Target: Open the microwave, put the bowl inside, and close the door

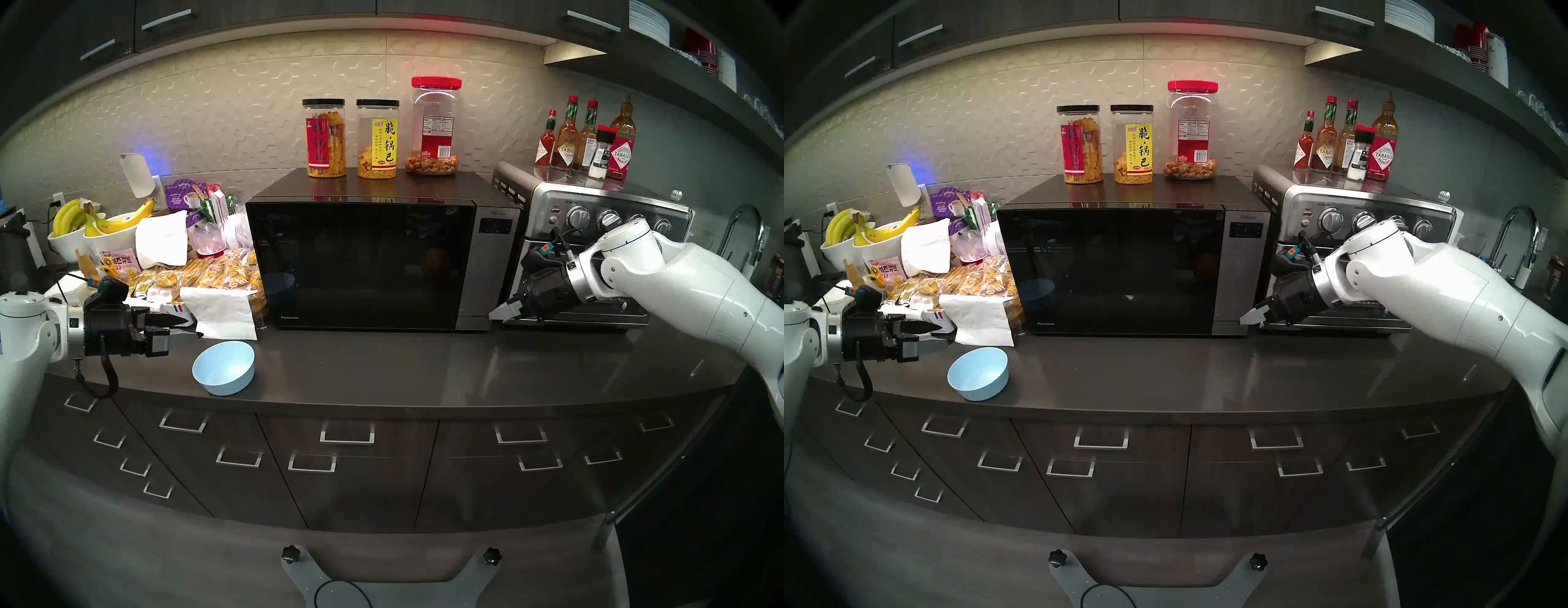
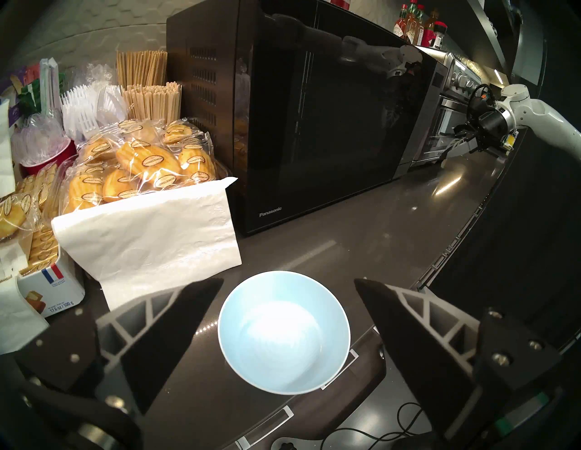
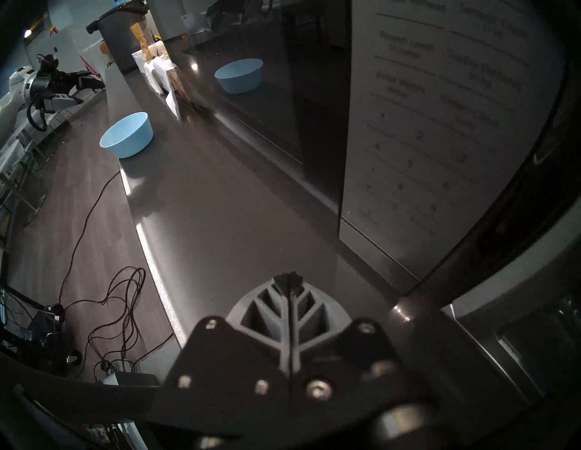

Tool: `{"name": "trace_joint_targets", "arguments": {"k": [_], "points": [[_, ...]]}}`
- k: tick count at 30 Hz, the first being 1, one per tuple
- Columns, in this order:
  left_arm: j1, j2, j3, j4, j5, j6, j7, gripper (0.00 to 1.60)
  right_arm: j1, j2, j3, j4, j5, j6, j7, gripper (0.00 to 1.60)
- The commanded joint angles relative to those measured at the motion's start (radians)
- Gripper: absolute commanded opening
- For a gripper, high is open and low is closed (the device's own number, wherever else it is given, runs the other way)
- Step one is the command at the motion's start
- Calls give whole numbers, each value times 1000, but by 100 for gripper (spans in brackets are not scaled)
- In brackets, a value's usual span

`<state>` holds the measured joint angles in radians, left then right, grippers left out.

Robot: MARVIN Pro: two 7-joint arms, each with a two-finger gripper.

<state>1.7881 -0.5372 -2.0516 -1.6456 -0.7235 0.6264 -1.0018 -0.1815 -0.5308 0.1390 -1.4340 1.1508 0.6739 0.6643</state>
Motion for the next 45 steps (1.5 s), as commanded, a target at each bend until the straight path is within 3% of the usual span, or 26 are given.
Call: {"name": "trace_joint_targets", "arguments": {"k": [1,20,45], "points": [[-6,4,-17,-6,-1,0,2,160,12,-43,13,33,6,10,-35,0],[-6,4,-17,-7,-1,1,2,160,-10,-68,-5,71,-3,20,-59,0],[-6,4,-17,-7,-1,1,2,160,-75,-67,16,56,75,-8,-211,0]]}}
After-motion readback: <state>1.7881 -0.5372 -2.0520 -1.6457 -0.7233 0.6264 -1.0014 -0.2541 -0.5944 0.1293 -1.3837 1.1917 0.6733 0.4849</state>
